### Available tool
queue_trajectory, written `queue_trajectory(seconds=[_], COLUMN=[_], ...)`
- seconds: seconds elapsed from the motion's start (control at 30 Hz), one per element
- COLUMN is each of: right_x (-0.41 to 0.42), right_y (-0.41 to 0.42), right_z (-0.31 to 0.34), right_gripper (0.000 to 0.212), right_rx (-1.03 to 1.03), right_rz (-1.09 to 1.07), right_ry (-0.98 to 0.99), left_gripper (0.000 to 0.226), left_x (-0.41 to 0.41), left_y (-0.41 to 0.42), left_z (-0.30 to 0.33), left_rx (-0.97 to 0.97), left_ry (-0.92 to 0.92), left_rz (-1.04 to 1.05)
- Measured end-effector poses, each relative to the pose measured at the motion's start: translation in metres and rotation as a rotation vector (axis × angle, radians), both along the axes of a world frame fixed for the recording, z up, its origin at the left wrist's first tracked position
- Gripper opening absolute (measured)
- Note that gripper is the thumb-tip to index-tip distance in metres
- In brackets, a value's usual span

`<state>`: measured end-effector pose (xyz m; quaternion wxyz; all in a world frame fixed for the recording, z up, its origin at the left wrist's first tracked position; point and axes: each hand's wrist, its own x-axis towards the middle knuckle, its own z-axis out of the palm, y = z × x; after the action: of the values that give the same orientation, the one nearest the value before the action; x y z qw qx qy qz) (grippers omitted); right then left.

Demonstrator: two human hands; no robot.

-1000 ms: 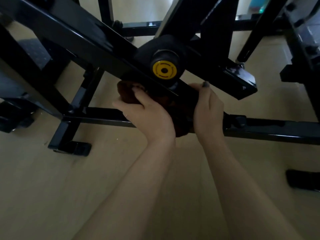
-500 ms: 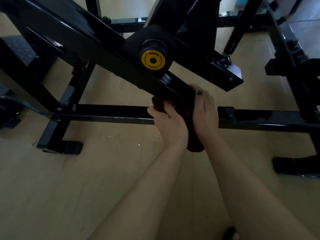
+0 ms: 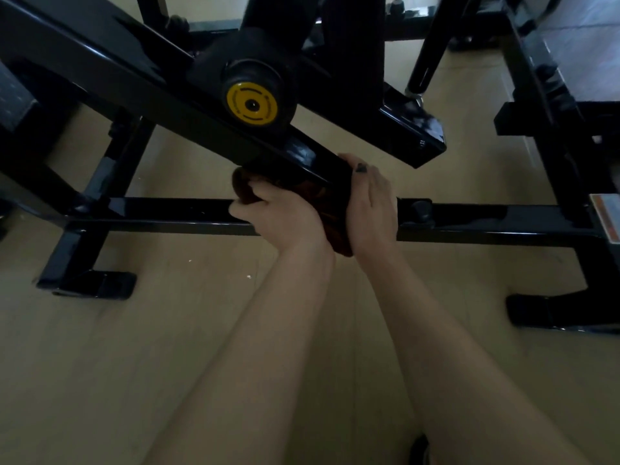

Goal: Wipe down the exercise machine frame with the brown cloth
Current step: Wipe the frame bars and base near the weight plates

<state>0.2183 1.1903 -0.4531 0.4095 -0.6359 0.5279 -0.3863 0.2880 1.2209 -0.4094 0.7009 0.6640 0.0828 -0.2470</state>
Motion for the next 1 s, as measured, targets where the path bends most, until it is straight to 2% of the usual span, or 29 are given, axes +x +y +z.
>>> queue_trajectory(seconds=[0.13, 0.23, 0.33, 0.43, 0.5, 0.57, 0.6, 0.67, 0.77, 0.9, 1.0], right_x=[-0.003, -0.003, -0.001, 0.002, 0.003, 0.006, 0.009, 0.018, 0.038, 0.048, 0.035], right_y=[-0.002, -0.002, 0.001, 0.002, 0.003, 0.009, 0.014, 0.029, 0.054, 0.066, 0.066], right_z=[0.001, 0.0, 0.001, 0.004, 0.008, 0.013, 0.017, 0.022, 0.018, 0.013, 0.008], right_gripper=[0.048, 0.047, 0.047, 0.05, 0.053, 0.053, 0.053, 0.053, 0.039, 0.022, 0.029], right_rx=[0.023, 0.025, -0.002, 0.04, 0.093, 0.064, -0.001, -0.164, -0.301, -0.34, -0.326], right_rz=[0.033, 0.026, 0.001, -0.02, -0.037, -0.079, -0.103, -0.14, -0.214, -0.333, -0.362], right_ry=[-0.003, -0.009, -0.027, -0.049, -0.118, -0.161, -0.146, -0.093, -0.08, -0.032, 0.03], left_gripper=[0.004, 0.013, 0.011, 0.014, 0.024, 0.024, 0.022, 0.021, 0.024, 0.031, 0.03], left_x=[-0.008, -0.003, 0.004, 0.013, 0.026, 0.049, 0.063, 0.089, 0.117, 0.11, 0.078], left_y=[-0.001, 0.002, 0.01, 0.021, 0.031, 0.044, 0.052, 0.066, 0.065, 0.034, 0.015], left_z=[-0.02, -0.022, -0.021, -0.02, -0.015, -0.01, -0.009, -0.007, -0.013, -0.028, -0.049], left_rx=[0.002, 0.009, -0.016, 0.004, 0.067, 0.221, 0.291, 0.349, 0.446, 0.42, 0.383], left_ry=[0.175, 0.162, 0.165, 0.088, -0.055, -0.327, -0.45, -0.548, -0.803, -0.997, -1.092], left_rz=[-0.244, -0.361, -0.45, -0.526, -0.597, -0.694, -0.734, -0.8, -0.818, -1.01, -1.17])
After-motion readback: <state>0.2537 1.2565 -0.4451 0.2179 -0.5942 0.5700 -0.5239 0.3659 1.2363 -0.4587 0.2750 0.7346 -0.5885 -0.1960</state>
